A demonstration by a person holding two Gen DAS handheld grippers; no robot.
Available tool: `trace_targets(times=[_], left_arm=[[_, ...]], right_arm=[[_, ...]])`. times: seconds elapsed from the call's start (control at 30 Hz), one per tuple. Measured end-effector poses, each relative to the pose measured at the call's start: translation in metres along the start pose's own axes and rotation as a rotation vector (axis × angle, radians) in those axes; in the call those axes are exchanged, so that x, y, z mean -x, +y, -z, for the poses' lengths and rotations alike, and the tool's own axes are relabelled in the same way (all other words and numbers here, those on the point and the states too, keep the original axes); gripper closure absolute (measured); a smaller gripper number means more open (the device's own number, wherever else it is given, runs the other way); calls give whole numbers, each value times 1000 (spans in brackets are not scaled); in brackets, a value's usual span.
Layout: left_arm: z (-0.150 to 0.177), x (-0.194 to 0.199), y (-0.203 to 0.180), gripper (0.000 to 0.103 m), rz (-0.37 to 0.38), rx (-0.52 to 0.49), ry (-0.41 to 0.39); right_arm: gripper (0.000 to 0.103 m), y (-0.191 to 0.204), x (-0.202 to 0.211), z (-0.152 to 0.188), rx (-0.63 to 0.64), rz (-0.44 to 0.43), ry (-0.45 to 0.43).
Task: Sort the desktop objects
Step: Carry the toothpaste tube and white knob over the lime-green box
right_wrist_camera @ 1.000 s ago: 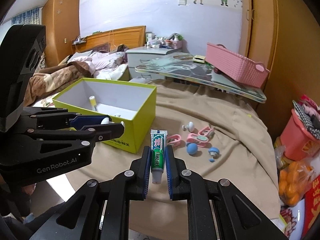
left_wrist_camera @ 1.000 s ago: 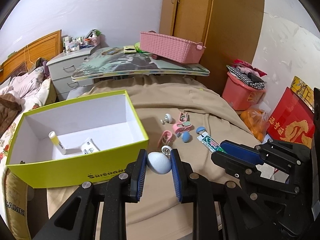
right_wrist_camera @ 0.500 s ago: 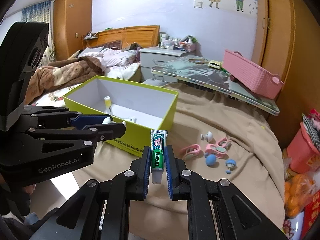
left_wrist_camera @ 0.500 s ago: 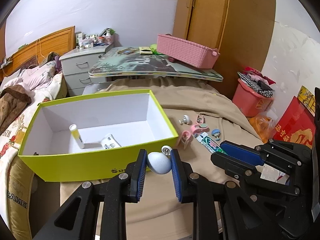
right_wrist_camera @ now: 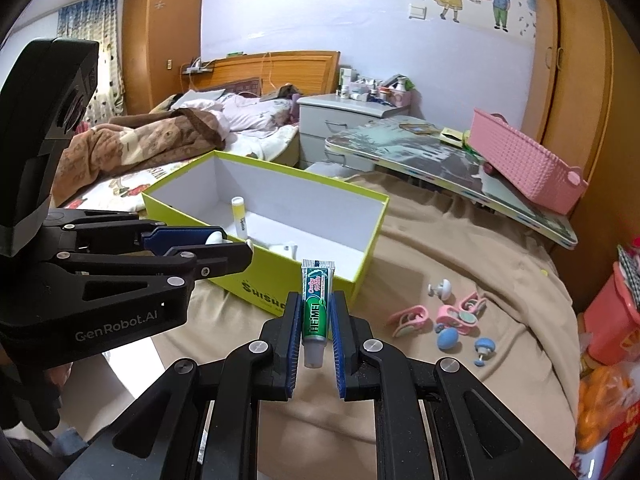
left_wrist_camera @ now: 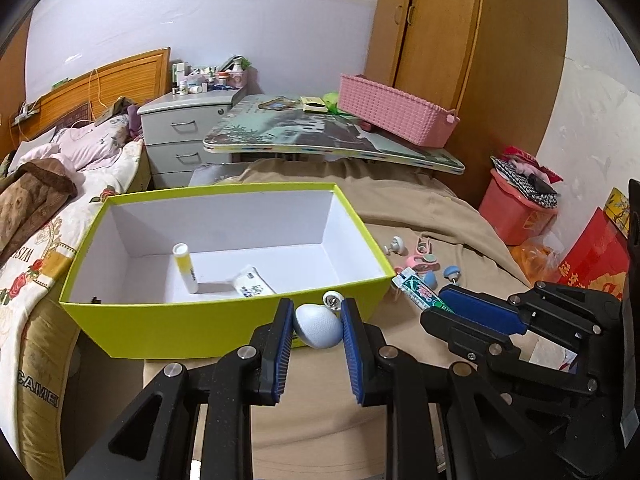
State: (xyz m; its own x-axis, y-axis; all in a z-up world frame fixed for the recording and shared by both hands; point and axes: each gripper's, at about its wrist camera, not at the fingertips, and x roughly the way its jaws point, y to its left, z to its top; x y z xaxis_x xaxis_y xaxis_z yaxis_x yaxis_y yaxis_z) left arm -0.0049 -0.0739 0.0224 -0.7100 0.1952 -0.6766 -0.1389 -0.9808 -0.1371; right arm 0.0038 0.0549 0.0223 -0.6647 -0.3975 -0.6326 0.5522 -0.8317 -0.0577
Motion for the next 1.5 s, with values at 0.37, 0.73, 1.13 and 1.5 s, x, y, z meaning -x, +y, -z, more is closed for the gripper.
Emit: trace_targets(times=[0.37,0.73,1.13,1.5], left_arm=[[-6,4,19,78,-22,27,-15],[-11,4,31,78,-33,41,-24],[-15,3,43,78,-46,53,-31],[-23,-6,52,78,-49,57,-24]], right_arm=[[89,10,-12,-14,20,-28,-7],[89,17,-22,-23,32,-43,-10],[89,25,-30,-34,42,-56,-14],[89,28,-45,-46,45,-67,-10]])
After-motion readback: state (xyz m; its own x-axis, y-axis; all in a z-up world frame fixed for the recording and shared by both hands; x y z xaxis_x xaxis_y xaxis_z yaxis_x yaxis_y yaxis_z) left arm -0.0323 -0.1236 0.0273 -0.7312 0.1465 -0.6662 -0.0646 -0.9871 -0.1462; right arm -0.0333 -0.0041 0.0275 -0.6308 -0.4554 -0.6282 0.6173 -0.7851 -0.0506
